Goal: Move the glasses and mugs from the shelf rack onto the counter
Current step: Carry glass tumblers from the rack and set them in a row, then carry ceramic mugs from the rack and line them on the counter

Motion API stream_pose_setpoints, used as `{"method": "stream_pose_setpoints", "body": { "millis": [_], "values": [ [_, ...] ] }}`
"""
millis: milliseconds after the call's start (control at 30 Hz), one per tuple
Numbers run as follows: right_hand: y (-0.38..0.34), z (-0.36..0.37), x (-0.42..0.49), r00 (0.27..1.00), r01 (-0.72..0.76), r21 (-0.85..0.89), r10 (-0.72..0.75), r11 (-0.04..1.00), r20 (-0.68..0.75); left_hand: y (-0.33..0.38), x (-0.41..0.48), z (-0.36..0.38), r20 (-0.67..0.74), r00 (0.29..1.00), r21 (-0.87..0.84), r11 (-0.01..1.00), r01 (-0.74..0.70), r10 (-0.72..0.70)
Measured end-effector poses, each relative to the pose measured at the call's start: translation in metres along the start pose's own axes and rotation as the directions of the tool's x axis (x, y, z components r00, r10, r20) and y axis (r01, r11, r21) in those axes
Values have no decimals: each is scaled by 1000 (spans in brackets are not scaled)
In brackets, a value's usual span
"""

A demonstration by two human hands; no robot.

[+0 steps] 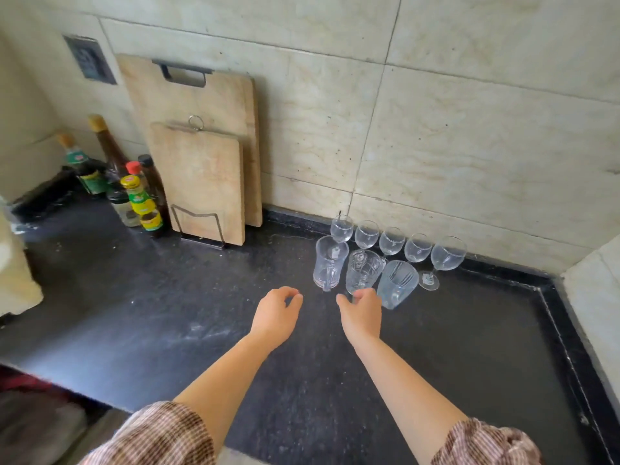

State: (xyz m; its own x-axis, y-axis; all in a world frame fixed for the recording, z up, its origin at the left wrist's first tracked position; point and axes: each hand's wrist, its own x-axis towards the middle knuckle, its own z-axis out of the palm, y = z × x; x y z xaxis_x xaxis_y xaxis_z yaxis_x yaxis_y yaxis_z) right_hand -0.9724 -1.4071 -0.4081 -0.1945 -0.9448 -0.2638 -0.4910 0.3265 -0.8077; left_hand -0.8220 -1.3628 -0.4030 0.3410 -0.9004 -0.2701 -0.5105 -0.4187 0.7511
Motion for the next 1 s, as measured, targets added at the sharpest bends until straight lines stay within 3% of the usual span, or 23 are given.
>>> {"method": "stream_pose_setpoints", "body": {
  "millis": [167, 333, 467, 667, 833, 1000],
  "values": [
    [-20, 61, -92, 946, 219, -151, -172, 964, 276, -87, -71, -84, -178, 984, 108, 993, 53, -33],
    [-39, 125, -211, 796, 478, -224, -311, 850, 520, -167, -175, -169, -323, 940, 151, 975, 161, -105],
    [-52, 171, -318, 633, 691, -247, -404, 679, 661, -228, -273, -228, -440, 886, 189, 948, 255, -151],
    [-69, 229, -480, 321, 916, -122, -515, 382, 795, -303, -422, -304, -624, 717, 75, 889, 451, -311],
    [-84, 270, -604, 31, 986, 65, -550, 153, 835, -363, -530, -353, -710, 557, -39, 814, 580, -431],
    [-102, 314, -714, -195, 978, 202, -524, -45, 829, -411, -613, -402, -790, 392, -130, 754, 644, -471]
  ]
}}
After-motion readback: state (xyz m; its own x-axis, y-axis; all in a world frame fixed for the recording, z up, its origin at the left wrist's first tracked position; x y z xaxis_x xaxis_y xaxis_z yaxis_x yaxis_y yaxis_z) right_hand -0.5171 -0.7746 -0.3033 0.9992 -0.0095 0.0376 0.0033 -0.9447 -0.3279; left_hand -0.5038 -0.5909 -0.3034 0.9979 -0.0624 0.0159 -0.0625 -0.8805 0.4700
